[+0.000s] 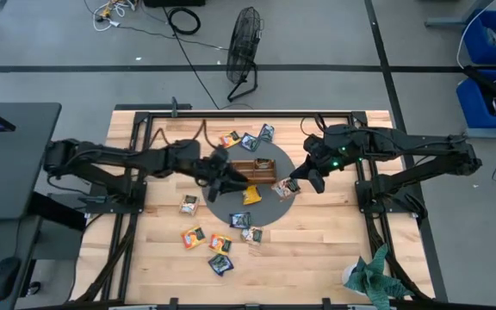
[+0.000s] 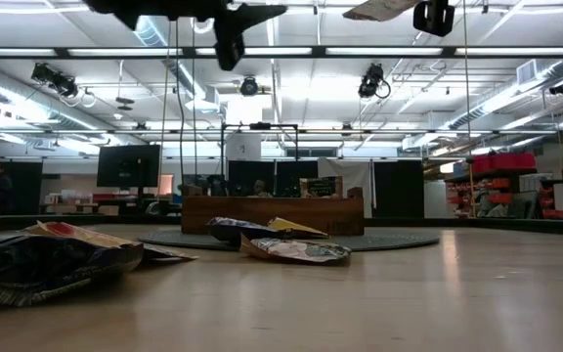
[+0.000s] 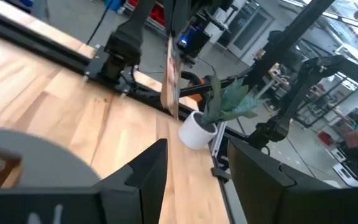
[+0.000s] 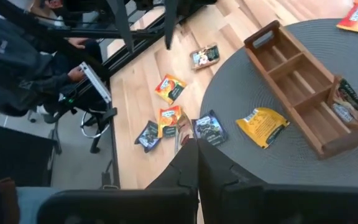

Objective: Pick & Place Tea
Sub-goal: Put the brown tea bag into the right section of the wooden organizer

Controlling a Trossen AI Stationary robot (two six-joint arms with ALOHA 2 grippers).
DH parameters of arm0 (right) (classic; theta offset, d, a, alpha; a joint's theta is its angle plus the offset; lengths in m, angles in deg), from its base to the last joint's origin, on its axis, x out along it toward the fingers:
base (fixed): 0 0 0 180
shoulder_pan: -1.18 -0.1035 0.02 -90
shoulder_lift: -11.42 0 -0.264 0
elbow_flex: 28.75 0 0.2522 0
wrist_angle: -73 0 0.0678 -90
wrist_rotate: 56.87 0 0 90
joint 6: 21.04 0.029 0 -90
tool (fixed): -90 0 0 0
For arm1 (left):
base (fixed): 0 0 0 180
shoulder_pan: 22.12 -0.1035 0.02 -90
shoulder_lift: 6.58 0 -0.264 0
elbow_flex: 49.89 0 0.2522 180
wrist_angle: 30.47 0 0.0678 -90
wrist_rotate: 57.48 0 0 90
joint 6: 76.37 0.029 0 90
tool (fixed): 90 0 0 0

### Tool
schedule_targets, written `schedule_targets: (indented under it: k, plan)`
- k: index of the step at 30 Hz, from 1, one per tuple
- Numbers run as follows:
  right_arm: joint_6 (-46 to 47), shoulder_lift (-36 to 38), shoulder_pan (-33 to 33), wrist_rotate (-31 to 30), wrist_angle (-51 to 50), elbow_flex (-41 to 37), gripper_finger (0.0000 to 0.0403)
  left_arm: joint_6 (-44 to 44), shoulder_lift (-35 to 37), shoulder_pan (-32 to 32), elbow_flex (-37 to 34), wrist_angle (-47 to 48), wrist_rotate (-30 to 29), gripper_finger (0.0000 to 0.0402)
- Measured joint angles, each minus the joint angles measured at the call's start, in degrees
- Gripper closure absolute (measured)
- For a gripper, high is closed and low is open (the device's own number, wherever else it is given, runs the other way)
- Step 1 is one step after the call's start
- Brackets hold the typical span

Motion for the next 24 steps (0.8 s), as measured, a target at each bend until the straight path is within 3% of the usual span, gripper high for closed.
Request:
schedule_targets:
  k: [10, 24]
  plan:
    - [-1.6, -1.2, -2.0, 0.9, 0.4, 0.0, 0.0403, -0.6, -11.1, 0.0, 10.4, 0.0, 4.1, 0.0227]
    - [-2.0, -2.1, -2.4, 1.0, 1.9, 0.0, 0.0403, -1.4, -20.5, 1.0, 18.4, -0.1, 10.5, 0.0227]
